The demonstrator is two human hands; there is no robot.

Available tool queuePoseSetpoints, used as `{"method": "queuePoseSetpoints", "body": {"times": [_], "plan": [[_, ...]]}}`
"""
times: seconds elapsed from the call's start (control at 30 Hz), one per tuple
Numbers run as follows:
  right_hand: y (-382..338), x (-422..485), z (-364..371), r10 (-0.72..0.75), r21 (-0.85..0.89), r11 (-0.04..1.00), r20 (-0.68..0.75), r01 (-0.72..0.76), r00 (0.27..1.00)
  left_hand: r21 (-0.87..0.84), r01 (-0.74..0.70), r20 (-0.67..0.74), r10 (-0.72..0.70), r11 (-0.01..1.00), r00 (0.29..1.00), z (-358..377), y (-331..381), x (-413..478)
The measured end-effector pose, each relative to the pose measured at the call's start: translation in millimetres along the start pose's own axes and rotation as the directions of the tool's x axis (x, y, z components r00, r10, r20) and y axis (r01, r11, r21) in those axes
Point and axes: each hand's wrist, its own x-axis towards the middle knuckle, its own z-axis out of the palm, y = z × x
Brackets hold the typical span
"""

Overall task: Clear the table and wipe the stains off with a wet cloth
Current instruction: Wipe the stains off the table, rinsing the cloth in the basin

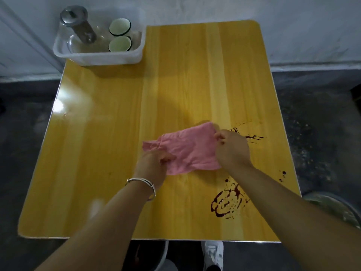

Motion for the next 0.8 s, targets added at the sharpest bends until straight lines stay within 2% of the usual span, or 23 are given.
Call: {"method": "queuePoseSetpoints", "body": {"times": [0.07,0.13,0.27,0.33,0.4,0.53,0.67,0.73,0.8], "plan": [[-10,-7,14,-0.071,-0.121,0.990,-0.045,0.065,0.996,-0.037,0.051,-0.140,-0.055,0.998,0.989,3,0,4],[-28,-13,32,-0.083,-0.230,0.969,0.027,0.087,0.996,-0.122,0.106,-0.258,-0.135,0.987,0.957,6,-3,8],[-49,-8,82,-0.028,-0.295,0.952,0.178,0.080,0.984,-0.314,0.091,-0.294,-0.188,0.945,0.937,20,-9,9],[-43,-3,105,-0.059,-0.376,0.920,0.146,0.111,0.987,-0.349,0.102,-0.331,-0.224,0.931,0.917,24,-11,9],[-32,-2,111,-0.125,-0.425,0.895,0.051,0.135,0.991,-0.381,0.084,-0.354,-0.229,0.921,0.907,28,-13,10],[2,11,95,-0.246,-0.483,0.843,0.045,0.236,0.968,-0.275,-0.001,-0.385,-0.110,0.961,0.916,41,2,15],[27,41,62,-0.269,-0.536,0.809,0.028,0.241,0.963,-0.145,-0.084,-0.412,0.017,0.986,0.911,57,30,31],[44,58,46,-0.284,-0.581,0.778,0.013,0.238,0.959,-0.068,-0.064,-0.374,0.034,0.996,0.927,64,37,41],[63,69,26,-0.225,-0.585,0.791,-0.006,0.179,0.974,0.009,-0.026,-0.340,0.027,1.000,0.940,71,37,49]]}}
